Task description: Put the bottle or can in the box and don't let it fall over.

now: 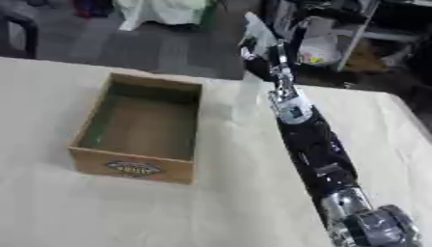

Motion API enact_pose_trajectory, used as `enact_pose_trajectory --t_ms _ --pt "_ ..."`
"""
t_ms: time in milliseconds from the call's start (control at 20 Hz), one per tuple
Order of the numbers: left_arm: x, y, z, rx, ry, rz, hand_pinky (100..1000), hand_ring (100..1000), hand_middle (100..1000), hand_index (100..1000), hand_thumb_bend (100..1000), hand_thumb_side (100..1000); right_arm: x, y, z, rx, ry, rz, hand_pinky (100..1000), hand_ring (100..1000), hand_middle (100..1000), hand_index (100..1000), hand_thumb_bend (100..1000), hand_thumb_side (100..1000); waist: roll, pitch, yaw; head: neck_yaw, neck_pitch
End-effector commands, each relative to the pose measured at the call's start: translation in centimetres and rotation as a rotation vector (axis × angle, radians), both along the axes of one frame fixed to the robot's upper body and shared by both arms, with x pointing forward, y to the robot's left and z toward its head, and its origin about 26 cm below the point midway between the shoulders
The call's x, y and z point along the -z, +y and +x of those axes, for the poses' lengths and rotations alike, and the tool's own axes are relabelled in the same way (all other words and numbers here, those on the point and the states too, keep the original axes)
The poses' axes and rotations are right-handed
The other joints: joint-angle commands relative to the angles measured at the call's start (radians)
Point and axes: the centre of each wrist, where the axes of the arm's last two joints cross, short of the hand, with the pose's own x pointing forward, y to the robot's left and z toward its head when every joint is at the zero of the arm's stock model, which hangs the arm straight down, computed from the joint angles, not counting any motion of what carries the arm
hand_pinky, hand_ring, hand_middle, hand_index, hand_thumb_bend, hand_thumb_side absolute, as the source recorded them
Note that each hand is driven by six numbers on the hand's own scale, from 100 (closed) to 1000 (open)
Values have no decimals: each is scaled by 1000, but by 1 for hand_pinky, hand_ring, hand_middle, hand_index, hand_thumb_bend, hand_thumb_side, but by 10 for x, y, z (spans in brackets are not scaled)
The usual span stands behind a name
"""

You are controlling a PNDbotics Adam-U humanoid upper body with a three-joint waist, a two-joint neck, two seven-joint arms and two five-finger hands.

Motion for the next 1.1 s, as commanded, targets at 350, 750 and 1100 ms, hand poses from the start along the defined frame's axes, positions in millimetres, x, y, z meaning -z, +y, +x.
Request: enact_pose_trajectory --t_ms 350,750,1100 --pt "-9 4 -1 -8 -27 16 704 824 769 820 648 738 -35 -6 -4 -12 -93 -22 545 595 446 581 100 100 7 -30 -9 -5 -8" --pt "-6 6 -2 -14 -16 11 704 824 769 821 646 738 -50 5 -3 -57 -131 -30 544 587 432 563 100 100 12 -46 -16 -5 2" --pt "-1 6 -3 -14 0 10 704 824 769 821 647 738 -75 37 -1 -159 -189 -55 548 586 431 559 100 100 18 -64 -22 -4 14"
